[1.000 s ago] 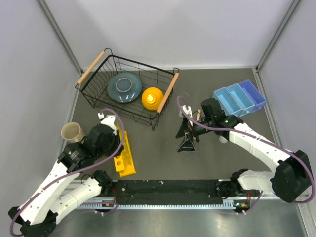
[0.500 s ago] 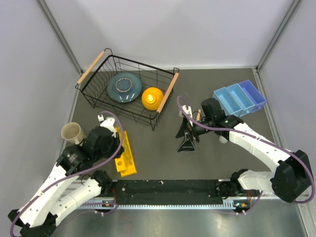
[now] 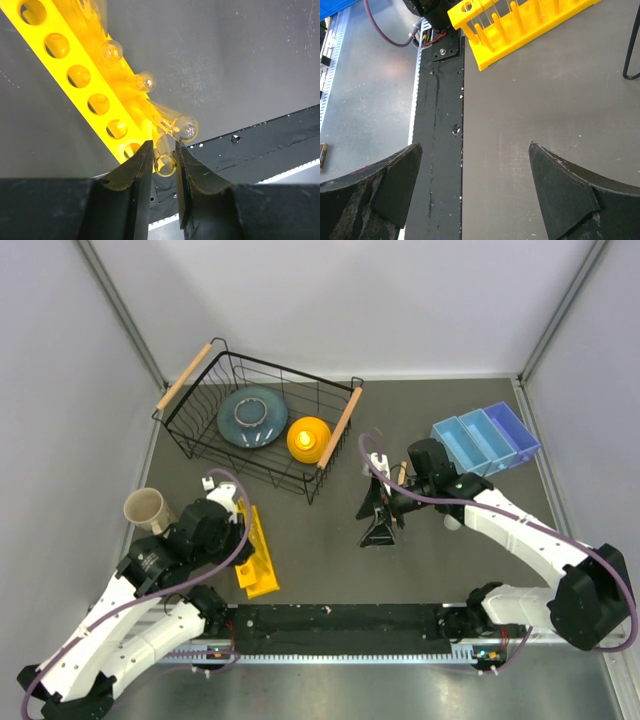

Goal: Organize the chemistry lab equipment

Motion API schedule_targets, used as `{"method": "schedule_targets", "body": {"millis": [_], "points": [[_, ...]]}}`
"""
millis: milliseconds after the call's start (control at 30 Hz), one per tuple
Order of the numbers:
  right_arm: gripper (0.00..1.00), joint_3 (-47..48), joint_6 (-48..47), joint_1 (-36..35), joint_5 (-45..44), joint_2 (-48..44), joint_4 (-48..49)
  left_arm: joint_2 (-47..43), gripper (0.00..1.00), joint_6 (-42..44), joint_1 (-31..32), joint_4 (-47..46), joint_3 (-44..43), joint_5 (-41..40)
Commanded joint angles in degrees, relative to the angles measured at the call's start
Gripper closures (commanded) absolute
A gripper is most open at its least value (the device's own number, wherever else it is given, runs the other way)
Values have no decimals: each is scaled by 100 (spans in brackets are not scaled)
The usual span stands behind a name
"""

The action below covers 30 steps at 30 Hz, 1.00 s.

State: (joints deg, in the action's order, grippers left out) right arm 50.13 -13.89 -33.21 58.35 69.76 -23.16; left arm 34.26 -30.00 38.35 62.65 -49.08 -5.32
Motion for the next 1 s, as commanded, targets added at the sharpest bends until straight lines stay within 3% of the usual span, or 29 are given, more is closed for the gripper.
{"method": "schedule_targets", "body": {"millis": [0, 267, 767, 867, 967], "points": [[11, -38, -52, 60, 159, -155, 233, 37, 72, -32, -3, 116, 118, 277], [11, -56, -70, 95, 186, -182, 233, 19, 59, -32, -3, 142, 39, 295], [10, -135, -123, 570, 195, -480, 189, -253, 9, -76, -3, 282, -813, -74], [10, -188, -123, 851, 160, -620, 180, -367, 2, -85, -3, 204, -1068, -276], [9, -249, -166, 1158, 28, -805, 127, -586, 1, -146, -3, -234, -1104, -461]]}}
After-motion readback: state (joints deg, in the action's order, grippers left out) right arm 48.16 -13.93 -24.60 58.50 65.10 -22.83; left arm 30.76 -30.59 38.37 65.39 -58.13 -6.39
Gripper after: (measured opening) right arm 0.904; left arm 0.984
